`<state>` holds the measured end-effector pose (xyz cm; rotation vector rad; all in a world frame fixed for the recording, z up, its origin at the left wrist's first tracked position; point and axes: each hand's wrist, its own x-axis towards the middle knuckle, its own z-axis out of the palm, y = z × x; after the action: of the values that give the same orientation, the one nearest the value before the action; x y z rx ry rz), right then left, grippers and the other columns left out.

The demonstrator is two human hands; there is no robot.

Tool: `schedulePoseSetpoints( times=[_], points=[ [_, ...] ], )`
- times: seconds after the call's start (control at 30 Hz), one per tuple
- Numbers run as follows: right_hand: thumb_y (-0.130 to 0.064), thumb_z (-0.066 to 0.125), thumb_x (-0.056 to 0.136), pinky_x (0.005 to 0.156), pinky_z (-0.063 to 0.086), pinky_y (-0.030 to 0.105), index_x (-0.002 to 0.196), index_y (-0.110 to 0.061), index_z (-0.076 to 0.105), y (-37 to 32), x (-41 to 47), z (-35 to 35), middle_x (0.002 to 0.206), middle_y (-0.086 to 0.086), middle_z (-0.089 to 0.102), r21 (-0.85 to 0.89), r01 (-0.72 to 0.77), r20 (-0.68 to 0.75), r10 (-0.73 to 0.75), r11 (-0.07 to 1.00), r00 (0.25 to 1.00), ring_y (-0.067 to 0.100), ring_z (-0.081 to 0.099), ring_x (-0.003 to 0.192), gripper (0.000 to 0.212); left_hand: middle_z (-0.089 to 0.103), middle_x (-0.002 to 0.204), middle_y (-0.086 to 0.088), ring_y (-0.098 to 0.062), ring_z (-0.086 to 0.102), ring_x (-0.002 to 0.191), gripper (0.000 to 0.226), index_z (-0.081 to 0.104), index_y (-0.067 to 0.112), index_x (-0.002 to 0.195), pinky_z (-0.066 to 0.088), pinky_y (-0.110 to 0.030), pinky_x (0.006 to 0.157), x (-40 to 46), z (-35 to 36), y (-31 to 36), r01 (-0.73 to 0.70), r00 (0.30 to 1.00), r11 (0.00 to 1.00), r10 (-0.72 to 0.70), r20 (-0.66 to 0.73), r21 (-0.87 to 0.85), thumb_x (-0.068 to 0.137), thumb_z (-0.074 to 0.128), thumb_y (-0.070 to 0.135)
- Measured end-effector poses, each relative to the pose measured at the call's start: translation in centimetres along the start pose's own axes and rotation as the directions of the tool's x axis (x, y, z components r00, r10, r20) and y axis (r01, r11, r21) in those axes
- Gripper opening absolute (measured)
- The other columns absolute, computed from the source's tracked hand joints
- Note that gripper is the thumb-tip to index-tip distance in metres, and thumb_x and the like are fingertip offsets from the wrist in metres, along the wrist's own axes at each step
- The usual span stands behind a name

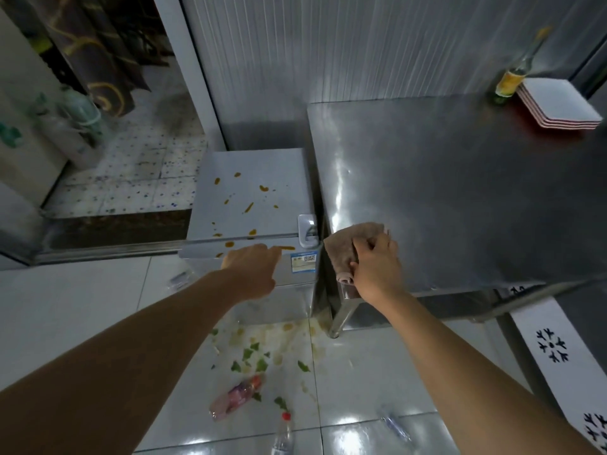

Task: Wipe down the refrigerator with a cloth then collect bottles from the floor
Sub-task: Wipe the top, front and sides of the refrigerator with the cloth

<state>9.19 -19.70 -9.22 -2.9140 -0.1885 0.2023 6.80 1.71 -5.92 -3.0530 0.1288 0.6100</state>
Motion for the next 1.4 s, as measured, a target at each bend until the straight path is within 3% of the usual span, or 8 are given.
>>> schedulePoseSetpoints(
  times=[0.23,0.63,0.8,1.0,1.13,1.2,1.3,1.4],
  points=[
    [-0.013,0.049,0.095,0.091,0.042,0.030,0.121,-0.011,0.056,-3.3,0.6,-1.5,0.127,0.010,0.049,0.082,-0.003,0.030,0.000,0.997,1.000,0.024,0.048,0.114,0.027,0.054,0.121,-0.005,-0.025,0.053,0.111,0.040,0.046,0.020,0.123,0.045,-0.037,0.086,-1.9,-1.3,-3.3,-0.014,1.000,0.999,0.013,-0.022,-0.032,0.085,0.057,0.027],
    [-0.015,0.053,0.093,0.086,0.051,0.032,0.118,-0.022,0.059,-19.2,-3.7,-6.4,0.114,0.002,0.053,0.052,0.084,-0.177,-0.074,0.995,0.981,0.019,0.056,0.103,0.027,0.052,0.122,-0.007,-0.025,0.052,0.107,0.039,0.046,0.020,0.123,0.045,-0.032,0.081,-7.5,-5.3,-17.5,-0.157,0.987,0.972,0.151,-0.046,-0.174,0.087,0.056,0.031],
    [-0.017,0.057,0.091,0.081,0.050,0.031,0.115,-0.021,0.060,-26.5,-6.0,-6.6,0.119,0.002,0.053,0.084,0.088,-0.192,-0.071,0.993,0.979,0.021,0.057,0.103,0.024,0.057,0.121,-0.007,-0.023,0.055,0.105,0.037,0.052,0.018,0.120,0.048,-0.035,0.089,-9.2,-6.1,-23.4,-0.195,0.980,0.931,0.194,-0.032,-0.310,0.088,0.056,0.036],
    [-0.016,0.066,0.085,0.080,0.047,0.025,0.108,-0.019,0.065,-31.2,-7.6,-5.6,0.114,0.001,0.057,0.144,0.101,-0.206,-0.070,0.984,0.976,0.018,0.060,0.098,0.023,0.058,0.124,-0.003,-0.019,0.052,0.117,0.037,0.060,0.011,0.118,0.037,-0.031,0.104,-9.8,-5.5,-25.1,-0.083,0.954,0.618,0.277,0.117,-0.782,0.094,0.051,0.037],
    [-0.013,0.072,0.080,0.084,0.052,0.034,0.105,-0.016,0.067,-31.6,-7.5,-5.0,0.110,0.004,0.059,0.205,0.102,-0.199,-0.060,0.973,0.978,0.018,0.060,0.095,0.025,0.063,0.092,-0.004,-0.015,0.057,0.089,0.013,0.061,0.010,0.092,0.042,-0.024,0.077,-8.8,-4.9,-23.9,0.021,0.964,0.408,0.233,0.127,-0.913,0.092,0.057,0.023],
    [-0.014,0.074,0.078,0.083,0.052,0.033,0.104,-0.015,0.064,-31.1,-7.1,-4.5,0.109,0.004,0.057,0.226,0.084,-0.178,-0.043,0.971,0.983,0.018,0.059,0.095,0.028,0.059,0.084,-0.007,-0.016,0.054,0.079,0.006,0.056,0.011,0.085,0.041,-0.025,0.070,-7.8,-4.5,-23.2,0.034,0.985,0.354,0.144,0.091,-0.935,0.088,0.061,0.013],
    [-0.017,0.076,0.077,0.082,0.052,0.035,0.104,-0.017,0.052,-29.9,-6.0,-3.8,0.106,0.002,0.052,0.253,0.023,-0.111,0.006,0.967,0.994,0.020,0.058,0.094,0.035,0.053,0.077,-0.010,-0.017,0.051,0.071,0.022,0.048,0.012,0.073,0.040,-0.026,0.064,-5.9,-4.7,-22.1,0.018,0.994,0.302,0.097,0.050,-0.953,0.085,0.062,0.001],
    [-0.016,0.076,0.077,0.090,0.051,0.037,0.116,-0.020,0.042,-28.7,-4.5,-2.7,0.114,0.004,0.051,0.306,-0.044,-0.042,0.059,0.951,0.997,0.023,0.058,0.104,0.052,0.056,0.085,-0.015,-0.018,0.053,0.070,0.023,0.045,0.013,0.076,0.044,-0.026,0.063,-4.4,-5.0,-21.3,0.024,0.993,0.296,0.105,0.057,-0.955,0.085,0.061,-0.002]
  ],
)
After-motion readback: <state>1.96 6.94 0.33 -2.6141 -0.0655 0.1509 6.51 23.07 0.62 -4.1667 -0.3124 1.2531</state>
